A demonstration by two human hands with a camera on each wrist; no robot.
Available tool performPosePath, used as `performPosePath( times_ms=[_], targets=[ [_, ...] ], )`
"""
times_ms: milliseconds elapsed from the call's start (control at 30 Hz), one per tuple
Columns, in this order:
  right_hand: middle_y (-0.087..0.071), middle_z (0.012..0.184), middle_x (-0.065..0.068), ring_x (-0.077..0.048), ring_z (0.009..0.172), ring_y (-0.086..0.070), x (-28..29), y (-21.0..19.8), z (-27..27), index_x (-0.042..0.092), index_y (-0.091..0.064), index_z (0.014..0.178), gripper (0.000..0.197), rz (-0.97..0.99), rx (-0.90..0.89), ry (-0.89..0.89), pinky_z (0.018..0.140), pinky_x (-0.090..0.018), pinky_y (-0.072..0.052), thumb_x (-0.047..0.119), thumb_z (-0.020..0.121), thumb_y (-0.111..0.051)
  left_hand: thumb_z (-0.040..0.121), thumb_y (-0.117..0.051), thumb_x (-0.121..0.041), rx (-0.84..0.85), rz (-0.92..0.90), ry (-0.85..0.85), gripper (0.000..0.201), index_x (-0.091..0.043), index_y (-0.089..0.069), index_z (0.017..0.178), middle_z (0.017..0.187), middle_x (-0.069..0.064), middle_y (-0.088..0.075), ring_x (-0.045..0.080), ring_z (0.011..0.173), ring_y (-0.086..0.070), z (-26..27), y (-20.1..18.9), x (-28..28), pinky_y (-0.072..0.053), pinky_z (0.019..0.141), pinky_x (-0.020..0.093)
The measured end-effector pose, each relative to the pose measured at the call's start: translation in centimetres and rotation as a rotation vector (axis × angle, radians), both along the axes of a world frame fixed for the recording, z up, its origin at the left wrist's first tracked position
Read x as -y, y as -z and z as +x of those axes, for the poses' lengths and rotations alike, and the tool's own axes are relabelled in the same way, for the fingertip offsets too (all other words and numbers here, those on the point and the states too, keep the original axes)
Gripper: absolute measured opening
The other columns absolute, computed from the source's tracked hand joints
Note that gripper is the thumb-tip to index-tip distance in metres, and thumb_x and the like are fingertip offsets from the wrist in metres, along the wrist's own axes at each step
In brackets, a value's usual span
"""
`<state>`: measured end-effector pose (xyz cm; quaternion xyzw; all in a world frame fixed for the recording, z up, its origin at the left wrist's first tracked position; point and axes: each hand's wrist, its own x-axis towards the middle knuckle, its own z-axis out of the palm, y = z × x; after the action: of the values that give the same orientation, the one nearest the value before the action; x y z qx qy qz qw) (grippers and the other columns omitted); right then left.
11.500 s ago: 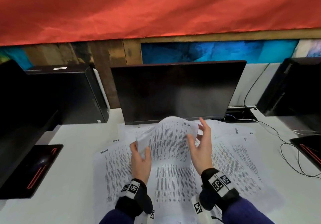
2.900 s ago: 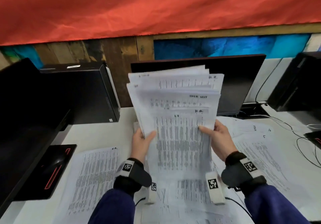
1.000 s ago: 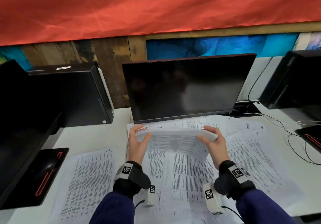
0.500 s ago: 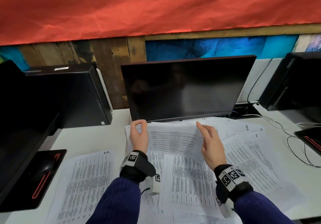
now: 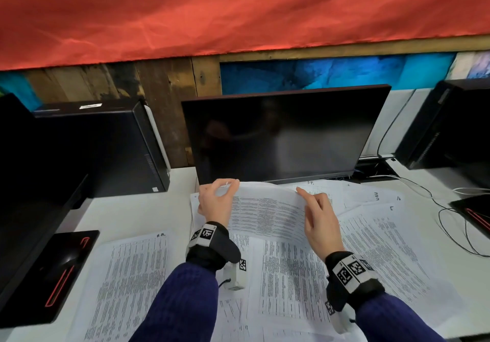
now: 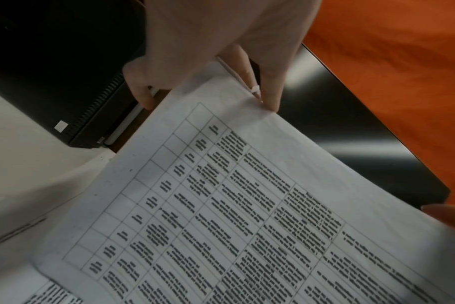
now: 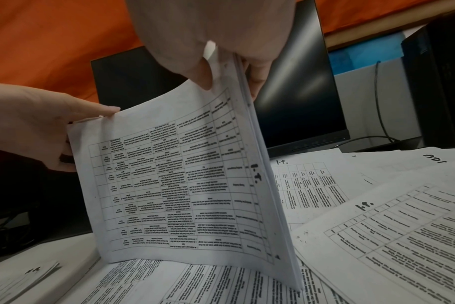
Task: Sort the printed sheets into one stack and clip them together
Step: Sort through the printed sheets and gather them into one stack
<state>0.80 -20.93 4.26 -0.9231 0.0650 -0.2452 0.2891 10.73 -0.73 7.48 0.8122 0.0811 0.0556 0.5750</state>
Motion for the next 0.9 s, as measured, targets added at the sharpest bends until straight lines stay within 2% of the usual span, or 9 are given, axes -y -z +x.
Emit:
performPosePath(
  times_ms=[100, 167, 233, 333, 367, 467, 567, 767, 900],
  targets=[
    [-0.039, 0.097, 0.007, -0.008, 0.079, -0.045, 0.09, -0.03, -0.06, 0.021, -0.048, 0.138, 0.049, 0.02, -0.001, 0.003, 0.066, -0.02, -0.039, 0.006, 0.091, -0.052, 0.079, -0.07, -0.038, 0.014, -0.073, 0.052, 0.008, -0.039, -0.065, 0.073, 0.106, -0.004, -0.044, 0.02, 0.107, -0.052, 0.18, -0.16, -0.06, -0.036, 0.105, 0.047],
    [-0.039, 0.098, 0.008, -0.007, 0.079, -0.045, 0.13, -0.07, -0.02, 0.021, -0.049, 0.136, 0.047, 0.009, 0.008, 0.005, 0.066, -0.02, -0.039, 0.007, 0.091, -0.052, 0.082, -0.07, -0.028, 0.049, -0.107, 0.098, 0.005, -0.032, -0.068, 0.08, 0.109, -0.002, -0.043, 0.018, 0.108, -0.05, 0.21, -0.37, -0.27, -0.039, 0.099, 0.031],
    [-0.039, 0.099, 0.008, -0.008, 0.08, -0.047, 0.19, -0.12, 0.11, 0.02, -0.051, 0.134, 0.044, 0.01, 0.016, 0.016, 0.067, -0.02, -0.041, 0.006, 0.092, -0.051, 0.084, -0.068, -0.02, 0.085, -0.097, 0.14, 0.004, -0.02, -0.069, 0.087, 0.113, 0.001, -0.042, 0.016, 0.109, -0.047, 0.15, -0.61, -0.58, -0.034, 0.085, 0.009],
    [-0.039, 0.101, 0.008, -0.01, 0.081, -0.049, 0.12, -0.33, 0.26, 0.019, -0.054, 0.131, 0.043, 0.028, 0.018, 0.024, 0.068, -0.022, -0.042, 0.003, 0.091, -0.052, 0.086, -0.066, -0.018, 0.098, -0.062, 0.175, 0.001, -0.018, -0.066, 0.086, 0.116, 0.002, -0.041, 0.011, 0.106, -0.044, 0.04, -0.7, -0.86, -0.028, 0.08, 0.0],
    [-0.039, 0.102, 0.008, -0.01, 0.082, -0.05, 0.05, -0.44, 0.31, 0.02, -0.055, 0.13, 0.043, 0.033, 0.013, 0.026, 0.068, -0.022, -0.041, 0.003, 0.09, -0.052, 0.085, -0.066, -0.019, 0.096, -0.055, 0.182, 0.002, -0.019, -0.065, 0.085, 0.115, 0.002, -0.04, 0.011, 0.106, -0.044, -0.04, -0.72, -0.83, -0.029, 0.085, 0.004],
    [-0.041, 0.102, 0.008, -0.011, 0.08, -0.051, -0.04, -0.56, 0.35, 0.02, -0.056, 0.128, 0.042, 0.034, 0.012, 0.023, 0.067, -0.023, -0.041, 0.003, 0.09, -0.052, 0.081, -0.071, -0.03, 0.07, -0.061, 0.142, 0.013, -0.022, -0.062, 0.078, 0.111, -0.003, -0.041, 0.013, 0.105, -0.047, -0.05, -0.58, -0.52, -0.035, 0.1, 0.03],
    [-0.046, 0.103, 0.005, -0.011, 0.078, -0.052, -0.01, -0.54, 0.32, 0.02, -0.057, 0.129, 0.042, 0.027, 0.018, 0.015, 0.066, -0.022, -0.043, 0.004, 0.09, -0.052, 0.079, -0.072, -0.034, 0.03, -0.086, 0.052, 0.018, -0.024, -0.059, 0.073, 0.107, -0.004, -0.045, 0.016, 0.103, -0.05, 0.02, -0.87, -0.26, -0.036, 0.105, 0.043],
    [-0.049, 0.103, 0.004, -0.012, 0.08, -0.052, 0.13, -0.49, 0.19, 0.026, -0.055, 0.132, 0.049, 0.023, 0.02, 0.0, 0.067, -0.022, -0.043, 0.002, 0.089, -0.054, 0.077, -0.072, -0.039, 0.037, -0.081, 0.028, 0.017, -0.026, -0.061, 0.074, 0.097, -0.008, -0.047, 0.018, 0.099, -0.053, 0.13, -0.78, -0.03, -0.04, 0.102, 0.05],
    [-0.048, 0.1, 0.006, -0.012, 0.084, -0.052, 0.17, -0.47, 0.27, 0.025, -0.057, 0.13, 0.049, 0.018, 0.034, -0.002, 0.07, -0.022, -0.043, 0.0, 0.087, -0.056, 0.078, -0.073, -0.034, 0.05, -0.076, 0.011, 0.018, -0.026, -0.059, 0.069, 0.099, -0.005, -0.047, 0.019, 0.097, -0.054, 0.28, -0.74, -0.04, -0.04, 0.102, 0.047]
  ],
)
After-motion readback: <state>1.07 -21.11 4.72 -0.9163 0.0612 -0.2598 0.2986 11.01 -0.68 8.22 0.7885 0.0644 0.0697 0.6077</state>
